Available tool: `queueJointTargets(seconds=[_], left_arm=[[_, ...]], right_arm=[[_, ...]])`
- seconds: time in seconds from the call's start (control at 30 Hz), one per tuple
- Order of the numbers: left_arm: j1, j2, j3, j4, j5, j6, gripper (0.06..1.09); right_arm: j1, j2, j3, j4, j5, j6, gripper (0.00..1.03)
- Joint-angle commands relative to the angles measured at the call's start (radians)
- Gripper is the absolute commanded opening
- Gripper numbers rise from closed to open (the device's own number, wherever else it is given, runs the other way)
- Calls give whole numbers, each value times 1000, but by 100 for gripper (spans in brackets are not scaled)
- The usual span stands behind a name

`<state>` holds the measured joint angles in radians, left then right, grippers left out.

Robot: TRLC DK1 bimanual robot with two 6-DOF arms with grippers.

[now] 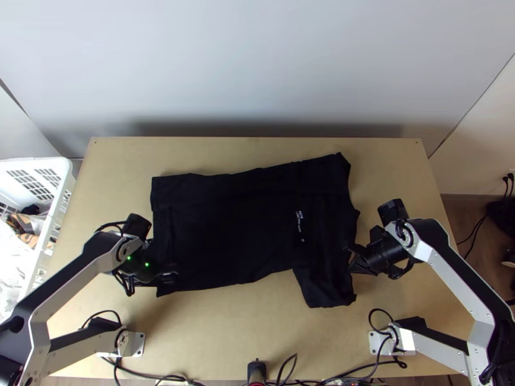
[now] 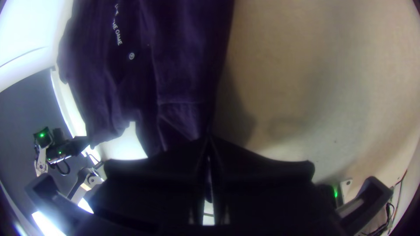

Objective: Fold the t-shirt

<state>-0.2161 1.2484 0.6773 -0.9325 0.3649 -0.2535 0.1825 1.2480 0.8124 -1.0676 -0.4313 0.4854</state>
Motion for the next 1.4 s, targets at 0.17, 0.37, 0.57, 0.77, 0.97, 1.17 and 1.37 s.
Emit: queueJointTargets(seconds=[0.17,0.37,0.57,0.77,0.97,1.17,1.37], left_arm=[[18,-159,-53,98,-6,7,9],[115,-191,-7,96,57,-7,9],[152,-184,28,150,74,-27,9],[241,-161,53,159,98,-35,9],[308,-176,54,138,123,-21,9],[308,-237,30,75,123,36,9],[316,-285,7,26,121,111,9]], right_arm=[[-95,11,31,-11,-1,-2,3],[-207,-18,71,-89,0,-22,3],[-308,-35,93,-173,-1,-88,3],[-365,-44,102,-200,-1,-125,3],[-416,-53,102,-232,0,-151,3],[-453,-50,79,-232,28,-159,3],[-509,-18,73,-223,72,-177,3]])
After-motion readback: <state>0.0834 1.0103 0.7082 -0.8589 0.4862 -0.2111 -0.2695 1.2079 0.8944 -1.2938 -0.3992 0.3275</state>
